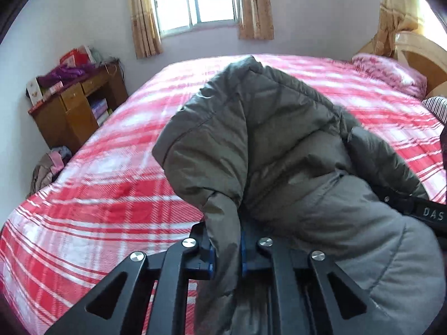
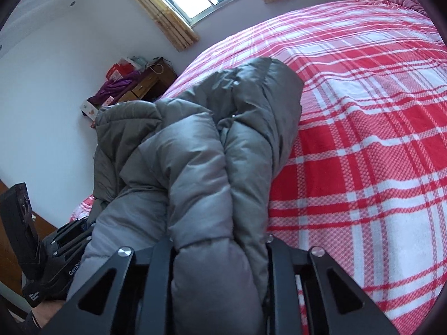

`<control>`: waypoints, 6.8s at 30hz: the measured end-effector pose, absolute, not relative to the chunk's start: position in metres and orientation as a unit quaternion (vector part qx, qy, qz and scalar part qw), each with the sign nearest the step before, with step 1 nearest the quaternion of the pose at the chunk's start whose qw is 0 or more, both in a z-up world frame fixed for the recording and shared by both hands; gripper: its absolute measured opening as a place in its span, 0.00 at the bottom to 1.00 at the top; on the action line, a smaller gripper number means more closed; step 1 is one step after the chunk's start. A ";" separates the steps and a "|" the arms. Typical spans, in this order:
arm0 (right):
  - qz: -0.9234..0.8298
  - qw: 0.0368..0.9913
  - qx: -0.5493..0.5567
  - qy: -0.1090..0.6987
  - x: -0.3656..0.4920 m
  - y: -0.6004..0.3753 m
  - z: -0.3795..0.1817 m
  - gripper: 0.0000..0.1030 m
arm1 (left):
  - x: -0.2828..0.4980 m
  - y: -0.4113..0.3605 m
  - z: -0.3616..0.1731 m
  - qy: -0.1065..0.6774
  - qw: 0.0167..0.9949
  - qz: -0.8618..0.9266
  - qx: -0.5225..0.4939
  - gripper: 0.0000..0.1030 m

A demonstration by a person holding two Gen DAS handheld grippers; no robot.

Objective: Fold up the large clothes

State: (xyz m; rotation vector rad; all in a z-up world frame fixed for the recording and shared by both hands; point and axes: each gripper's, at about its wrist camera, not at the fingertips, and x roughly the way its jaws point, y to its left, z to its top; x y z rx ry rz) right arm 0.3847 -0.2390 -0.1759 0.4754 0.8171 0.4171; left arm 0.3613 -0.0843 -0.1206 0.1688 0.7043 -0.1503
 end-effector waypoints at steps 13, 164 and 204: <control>0.290 0.875 0.248 0.298 0.327 -0.204 -0.090 0.20 | 0.269 -0.025 -0.021 0.243 0.965 -0.047 0.083 0.09; 0.259 0.917 0.028 0.301 0.262 -0.036 -0.046 0.86 | 0.141 0.173 -0.026 0.254 0.950 0.170 -0.059 0.99; 0.297 0.922 0.002 0.248 0.198 -0.031 -0.010 0.88 | 0.108 0.164 -0.007 0.230 0.958 0.161 -0.059 0.99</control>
